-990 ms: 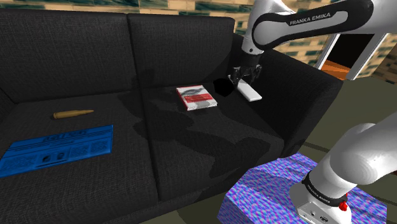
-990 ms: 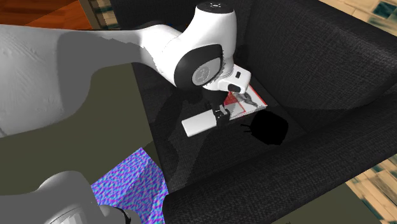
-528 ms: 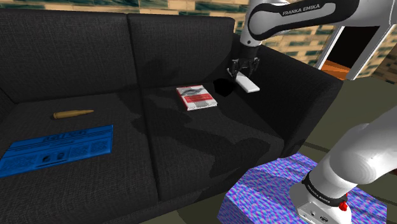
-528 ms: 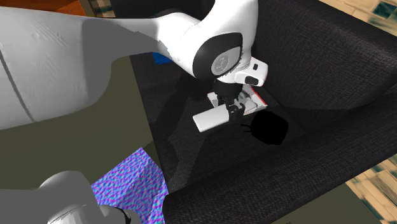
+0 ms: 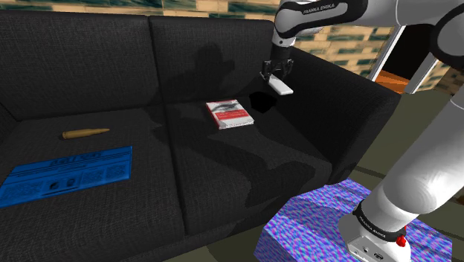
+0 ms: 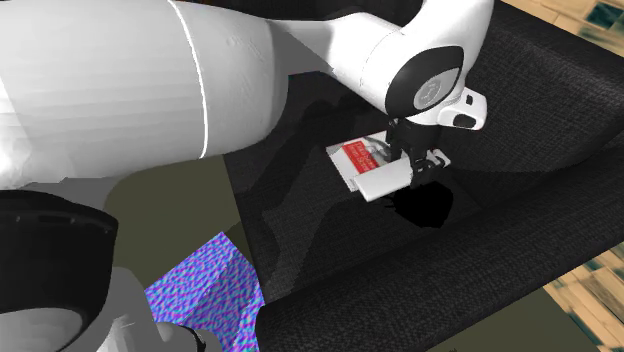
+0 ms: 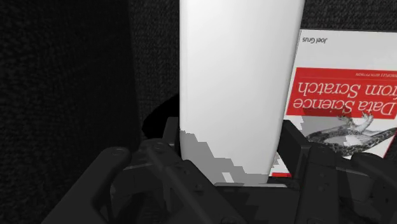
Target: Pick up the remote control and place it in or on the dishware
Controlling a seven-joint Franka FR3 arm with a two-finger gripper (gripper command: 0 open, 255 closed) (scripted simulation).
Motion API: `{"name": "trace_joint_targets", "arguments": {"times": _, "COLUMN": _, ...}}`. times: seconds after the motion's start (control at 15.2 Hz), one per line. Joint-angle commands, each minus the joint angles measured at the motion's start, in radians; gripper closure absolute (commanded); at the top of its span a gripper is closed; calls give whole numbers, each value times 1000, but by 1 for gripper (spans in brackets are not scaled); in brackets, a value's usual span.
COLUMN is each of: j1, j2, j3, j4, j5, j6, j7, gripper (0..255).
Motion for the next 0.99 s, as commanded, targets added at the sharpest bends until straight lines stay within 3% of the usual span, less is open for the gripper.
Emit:
{"name": "trace_joint_targets", "arguments": {"times": 0.0, "j1": -11, "j2": 72, "j3": -10, "j4": 95, "j5": 5, "j6": -22, "j7": -23, "gripper": 255}}
{"name": "trace_joint_targets", "arguments": {"times": 0.2, "j1": -33, "j2": 217, "j3": -24, "j4": 292, "j5": 18, "j6": -72, "j7": -64, "gripper": 255}}
{"name": "trace_joint_targets", "arguments": {"times": 0.92, "j1": -34, "j2": 232, "j3": -24, "j4": 164, "j5": 17, "j6": 70, "j7": -59, "gripper": 255}}
